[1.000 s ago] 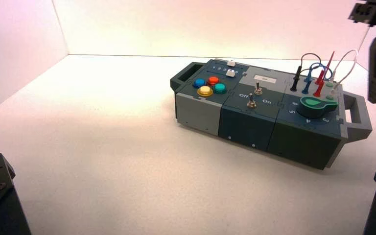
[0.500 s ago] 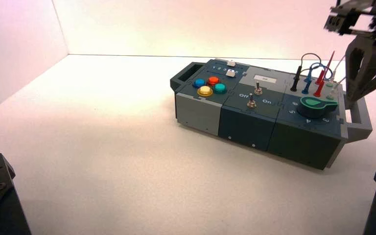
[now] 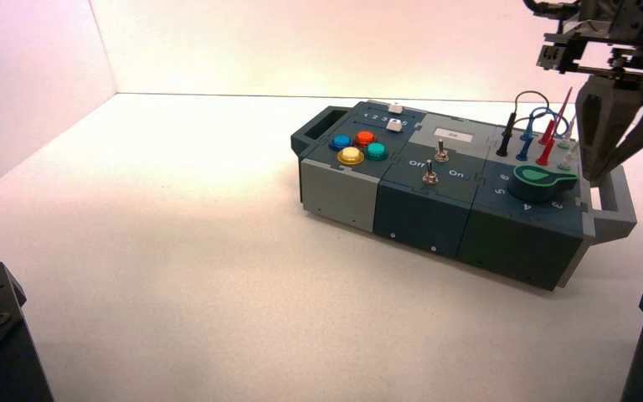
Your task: Turn the knob to position 1.
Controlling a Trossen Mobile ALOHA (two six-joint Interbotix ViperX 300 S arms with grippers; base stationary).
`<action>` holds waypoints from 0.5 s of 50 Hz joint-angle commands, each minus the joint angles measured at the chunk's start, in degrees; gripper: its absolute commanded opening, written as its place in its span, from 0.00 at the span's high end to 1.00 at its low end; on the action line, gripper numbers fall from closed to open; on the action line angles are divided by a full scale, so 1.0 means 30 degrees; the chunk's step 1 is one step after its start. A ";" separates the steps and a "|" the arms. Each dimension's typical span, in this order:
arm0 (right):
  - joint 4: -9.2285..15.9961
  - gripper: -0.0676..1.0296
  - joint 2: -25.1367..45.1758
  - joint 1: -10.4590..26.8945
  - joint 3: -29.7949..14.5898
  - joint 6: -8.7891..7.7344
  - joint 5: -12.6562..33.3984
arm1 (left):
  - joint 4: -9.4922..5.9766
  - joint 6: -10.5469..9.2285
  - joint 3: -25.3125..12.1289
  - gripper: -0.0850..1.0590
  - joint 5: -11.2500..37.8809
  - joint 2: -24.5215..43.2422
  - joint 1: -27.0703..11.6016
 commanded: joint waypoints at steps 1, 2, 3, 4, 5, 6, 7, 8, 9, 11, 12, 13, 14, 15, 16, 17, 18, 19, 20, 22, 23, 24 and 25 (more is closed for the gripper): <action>-0.0117 0.96 0.0645 -0.0117 -0.0732 -0.0059 0.0029 | 0.0088 0.0059 -0.0293 0.95 -0.0205 -0.0088 -0.0146; -0.0146 0.96 0.0850 -0.0117 -0.0820 -0.0059 0.0029 | 0.0059 0.0059 -0.0264 0.95 -0.0205 -0.0117 -0.0146; -0.0176 0.96 0.1025 -0.0117 -0.0850 -0.0059 0.0029 | 0.0088 0.0059 -0.0264 0.95 -0.0205 -0.0146 -0.0146; -0.0176 0.96 0.1143 -0.0117 -0.0850 -0.0059 0.0029 | 0.0059 0.0059 -0.0264 0.95 -0.0205 -0.0176 -0.0146; -0.0176 0.96 0.1201 -0.0117 -0.0850 -0.0059 0.0029 | 0.0059 0.0059 -0.0264 0.95 -0.0205 -0.0205 -0.0176; -0.0205 0.96 0.1318 -0.0117 -0.0850 -0.0059 0.0029 | 0.0088 0.0029 -0.0264 0.95 -0.0205 -0.0234 -0.0146; -0.0205 0.96 0.1436 -0.0117 -0.0850 -0.0059 0.0029 | 0.0088 0.0059 -0.0264 0.95 -0.0205 -0.0234 -0.0146; -0.0205 0.96 0.1553 -0.0117 -0.0850 -0.0059 0.0029 | 0.0059 0.0059 -0.0264 0.95 -0.0234 -0.0264 -0.0146; -0.0234 0.96 0.1582 -0.0117 -0.0850 -0.0059 0.0029 | 0.0088 0.0059 -0.0264 0.95 -0.0205 -0.0293 -0.0146; -0.0205 0.96 0.1758 -0.0117 -0.0850 -0.0059 0.0029 | 0.0088 0.0059 -0.0264 0.95 -0.0264 -0.0322 -0.0146; -0.0234 0.96 0.1787 -0.0117 -0.0850 -0.0059 0.0029 | 0.0088 0.0059 -0.0264 0.95 -0.0264 -0.0381 -0.0176; -0.0234 0.96 0.1875 -0.0117 -0.0850 -0.0059 0.0000 | 0.0088 0.0059 -0.0234 0.95 -0.0264 -0.0410 -0.0146; -0.0234 0.96 0.1875 -0.0117 -0.0850 -0.0059 0.0000 | 0.0088 0.0059 -0.0234 0.95 -0.0293 -0.0410 -0.0146; -0.0234 0.96 0.1904 -0.0117 -0.0850 -0.0059 0.0000 | 0.0088 0.0059 -0.0234 0.95 -0.0293 -0.0439 -0.0146; -0.0264 0.96 0.1934 -0.0117 -0.0850 -0.0059 -0.0029 | 0.0088 0.0059 -0.0264 0.95 -0.0322 -0.0469 -0.0146; -0.0264 0.96 0.1963 -0.0117 -0.0850 -0.0059 -0.0029 | 0.0088 0.0059 -0.0264 0.95 -0.0322 -0.0498 -0.0146; -0.0264 0.96 0.1992 -0.0117 -0.0879 -0.0059 -0.0029 | 0.0088 0.0059 -0.0264 0.95 -0.0352 -0.0498 -0.0176; -0.0264 0.96 0.2021 -0.0117 -0.0879 -0.0059 -0.0029 | 0.0088 0.0059 -0.0264 0.95 -0.0352 -0.0527 -0.0146; -0.0264 0.96 0.2051 -0.0117 -0.0879 -0.0059 -0.0059 | 0.0088 0.0059 -0.0234 0.95 -0.0381 -0.0527 -0.0146; -0.0264 0.96 0.2080 -0.0117 -0.0908 -0.0088 -0.0029 | 0.0088 0.0059 -0.0234 0.95 -0.0381 -0.0586 -0.0176; -0.0293 0.96 0.2109 -0.0088 -0.0908 -0.0059 -0.0059 | 0.0088 0.0059 -0.0234 0.95 -0.0410 -0.0615 -0.0176; -0.0293 0.96 0.2139 -0.0117 -0.0967 -0.0059 -0.0059 | 0.0088 0.0059 -0.0264 0.95 -0.0410 -0.0615 -0.0146; -0.0322 0.96 0.2139 -0.0117 -0.0967 -0.0059 -0.0088 | 0.0088 0.0059 -0.0234 0.95 -0.0410 -0.0645 -0.0146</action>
